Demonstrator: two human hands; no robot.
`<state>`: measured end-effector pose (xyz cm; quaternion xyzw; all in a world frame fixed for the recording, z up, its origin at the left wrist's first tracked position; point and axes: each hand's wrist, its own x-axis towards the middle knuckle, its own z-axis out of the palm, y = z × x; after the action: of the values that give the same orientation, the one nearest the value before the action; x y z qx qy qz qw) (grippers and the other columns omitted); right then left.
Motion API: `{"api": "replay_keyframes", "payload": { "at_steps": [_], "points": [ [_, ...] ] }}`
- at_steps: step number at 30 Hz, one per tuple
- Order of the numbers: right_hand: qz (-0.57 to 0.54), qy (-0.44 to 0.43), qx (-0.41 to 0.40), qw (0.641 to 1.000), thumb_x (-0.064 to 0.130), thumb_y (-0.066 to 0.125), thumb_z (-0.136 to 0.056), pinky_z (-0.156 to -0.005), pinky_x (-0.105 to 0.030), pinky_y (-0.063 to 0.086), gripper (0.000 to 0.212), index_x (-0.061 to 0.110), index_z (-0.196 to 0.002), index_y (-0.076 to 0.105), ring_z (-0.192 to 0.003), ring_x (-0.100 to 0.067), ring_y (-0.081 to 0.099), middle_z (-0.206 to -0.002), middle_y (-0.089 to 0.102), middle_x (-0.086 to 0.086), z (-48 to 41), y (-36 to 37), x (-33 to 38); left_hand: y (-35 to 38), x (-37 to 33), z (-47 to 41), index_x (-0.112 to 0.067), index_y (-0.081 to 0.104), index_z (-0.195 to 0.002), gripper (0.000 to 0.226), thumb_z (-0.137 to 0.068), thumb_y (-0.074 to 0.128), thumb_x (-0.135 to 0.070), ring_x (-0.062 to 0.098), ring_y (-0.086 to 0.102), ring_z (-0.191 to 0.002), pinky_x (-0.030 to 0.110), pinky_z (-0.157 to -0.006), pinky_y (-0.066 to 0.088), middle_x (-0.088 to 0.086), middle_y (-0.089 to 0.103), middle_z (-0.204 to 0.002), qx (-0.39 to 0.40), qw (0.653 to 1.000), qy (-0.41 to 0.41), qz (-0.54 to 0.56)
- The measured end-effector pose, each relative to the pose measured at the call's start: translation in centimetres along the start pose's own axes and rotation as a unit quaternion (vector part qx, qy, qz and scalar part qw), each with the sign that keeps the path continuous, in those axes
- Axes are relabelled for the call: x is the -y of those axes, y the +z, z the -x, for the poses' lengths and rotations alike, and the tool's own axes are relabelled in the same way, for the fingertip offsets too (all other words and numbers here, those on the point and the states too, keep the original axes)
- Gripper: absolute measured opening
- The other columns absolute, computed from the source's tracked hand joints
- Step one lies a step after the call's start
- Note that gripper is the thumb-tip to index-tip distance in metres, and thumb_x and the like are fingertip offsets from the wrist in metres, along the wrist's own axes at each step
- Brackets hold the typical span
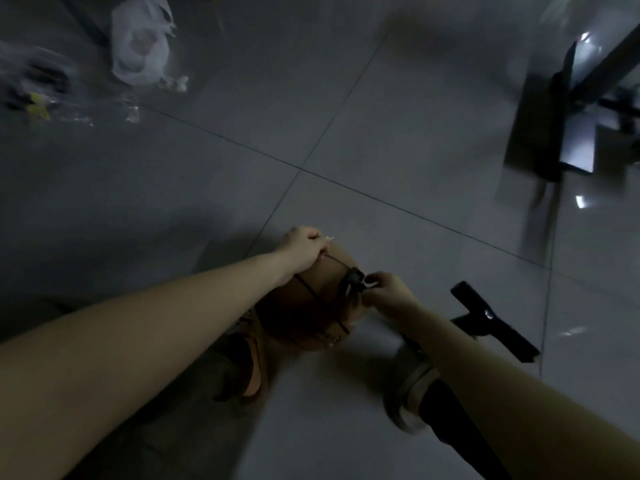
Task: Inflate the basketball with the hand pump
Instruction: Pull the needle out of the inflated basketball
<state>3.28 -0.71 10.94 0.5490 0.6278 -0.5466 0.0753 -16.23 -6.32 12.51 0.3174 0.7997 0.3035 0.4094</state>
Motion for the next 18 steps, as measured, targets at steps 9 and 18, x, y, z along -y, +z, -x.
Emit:
{"api": "replay_keyframes", "payload": {
  "at_steps": [9,18],
  "points": [
    [0.059,0.026,0.007,0.998,0.011,0.060,-0.092,-0.053,-0.025,0.039,0.014,0.007,-0.078,0.060,-0.061,-0.015,0.051,-0.069,0.054,-0.005,2.9,0.0,-0.9,1.3,-0.8,1.7,-0.014,0.074,-0.086,0.020,-0.094,0.067,-0.030,0.020,0.063,-0.090,0.030,-0.075,0.047,0.004,0.071,-0.094,0.010,0.998,0.016,-0.067],
    [0.007,0.022,-0.041,0.999,0.006,0.049,-0.098,-0.061,-0.025,0.041,0.019,-0.003,-0.108,0.063,-0.067,-0.015,0.047,-0.082,0.056,-0.011,5.4,-4.1,-0.4,0.1,-6.0,4.8,-0.006,0.074,-0.095,0.012,-0.091,0.071,-0.016,0.021,0.064,-0.088,0.027,-0.069,0.049,0.009,0.071,-0.098,0.100,0.987,0.011,-0.125]
  ]
}}
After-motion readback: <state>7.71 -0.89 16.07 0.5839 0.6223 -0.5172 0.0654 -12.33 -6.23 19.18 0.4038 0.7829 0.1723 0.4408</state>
